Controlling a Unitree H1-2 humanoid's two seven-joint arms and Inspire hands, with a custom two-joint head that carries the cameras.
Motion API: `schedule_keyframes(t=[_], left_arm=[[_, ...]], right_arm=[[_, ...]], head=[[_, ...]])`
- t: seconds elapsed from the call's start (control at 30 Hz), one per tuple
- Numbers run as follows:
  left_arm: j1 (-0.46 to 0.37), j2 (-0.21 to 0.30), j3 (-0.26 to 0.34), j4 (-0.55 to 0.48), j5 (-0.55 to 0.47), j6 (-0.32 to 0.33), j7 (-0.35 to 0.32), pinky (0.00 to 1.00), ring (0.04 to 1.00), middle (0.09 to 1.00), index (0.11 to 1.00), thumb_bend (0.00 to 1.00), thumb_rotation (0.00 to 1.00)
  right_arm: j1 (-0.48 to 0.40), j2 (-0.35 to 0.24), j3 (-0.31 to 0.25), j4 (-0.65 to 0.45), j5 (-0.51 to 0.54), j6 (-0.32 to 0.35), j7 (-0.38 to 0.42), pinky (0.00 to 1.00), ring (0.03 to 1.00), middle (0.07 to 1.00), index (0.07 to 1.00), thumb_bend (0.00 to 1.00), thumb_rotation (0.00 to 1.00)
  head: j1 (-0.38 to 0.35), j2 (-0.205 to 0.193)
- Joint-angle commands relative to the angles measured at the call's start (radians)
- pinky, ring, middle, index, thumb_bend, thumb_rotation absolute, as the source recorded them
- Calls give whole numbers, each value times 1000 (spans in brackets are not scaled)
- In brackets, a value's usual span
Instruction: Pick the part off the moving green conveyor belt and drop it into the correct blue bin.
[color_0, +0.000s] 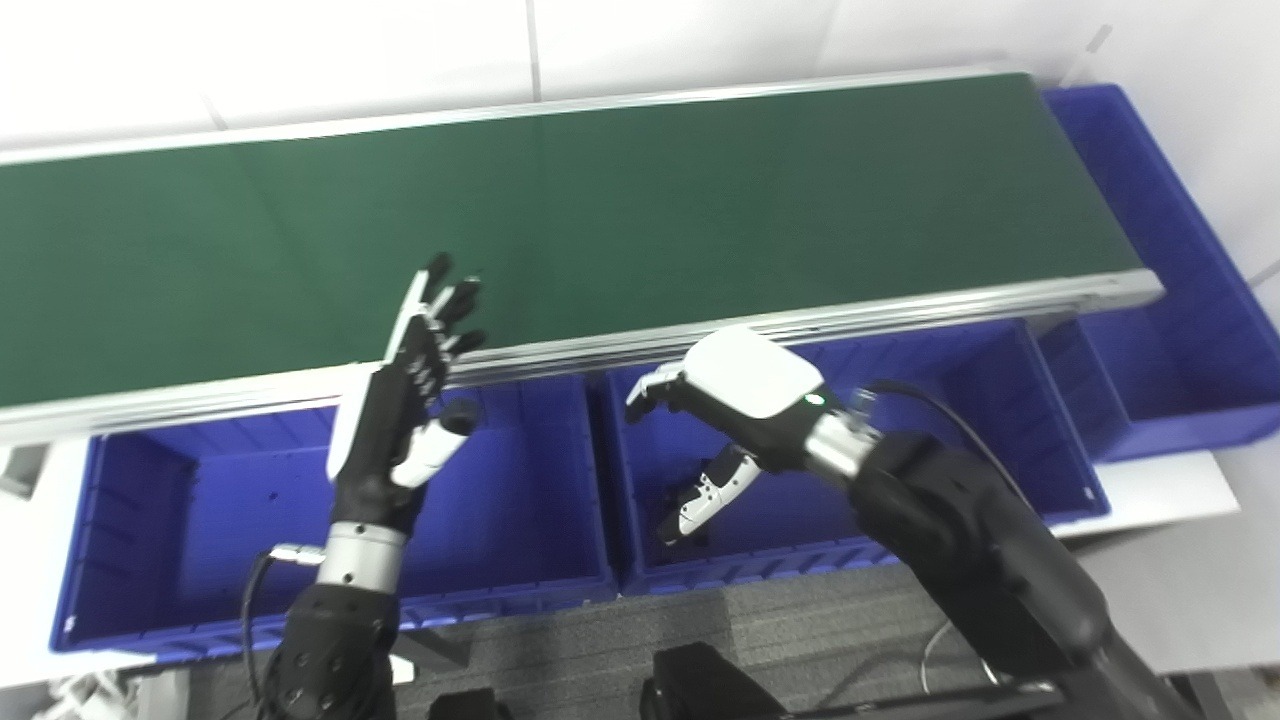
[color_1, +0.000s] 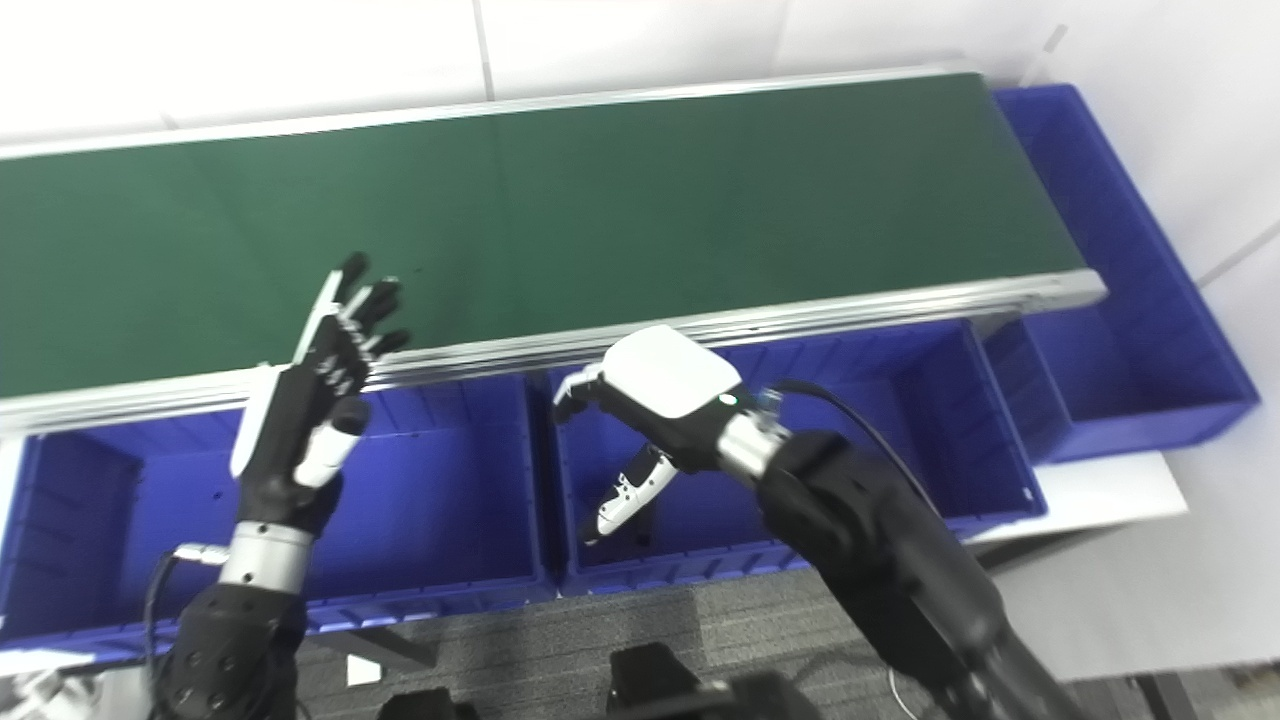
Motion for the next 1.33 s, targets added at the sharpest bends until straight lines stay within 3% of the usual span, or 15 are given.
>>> schedule_keyframes(t=[0.0,0.1,0.2,0.3,0.4,0.5,0.7,1.03,1.3], left_arm=[[-11,-19,-7,2,7,-51,14,828,925,924,976,923,844],[-17,-19,-9,29,5,-71,13,821,923,931,977,900,841],[-19,-19,-7,55,2,-93,13,819,920,929,977,892,840],[-12,-16,-7,89,2,-133,13,824,919,926,978,899,837],[3,-15,-10,121,2,-173,13,842,924,929,977,903,831],[19,-15,-12,153,4,-214,16,860,935,935,979,907,804],[33,-6,-4,207,-7,-271,11,872,942,941,976,916,783],[18,22,13,301,-35,-349,-2,870,930,933,969,955,779],[11,19,10,323,-42,-365,-4,892,938,933,974,967,780]], right_arm=[[13,44,-28,-66,124,-77,-77,421,521,607,661,790,517],[55,141,-61,-52,254,-159,-191,453,560,652,696,745,584],[95,271,-98,-32,363,-143,-276,507,620,718,727,713,682],[123,405,-141,27,488,-114,-349,627,711,772,792,713,773],[126,480,-193,142,572,-155,-397,718,771,834,847,684,833],[134,494,-233,268,576,-264,-442,724,799,864,864,632,889],[143,506,-252,380,573,-404,-486,689,764,844,846,596,863],[139,509,-218,461,545,-447,-518,663,742,807,822,657,875],[136,489,-196,472,550,-448,-525,624,723,794,797,694,826]], head=[[31,-6],[86,-27],[100,-49],[122,-113],[138,-168],[149,-221],[122,-311],[30,-389],[37,-390]])
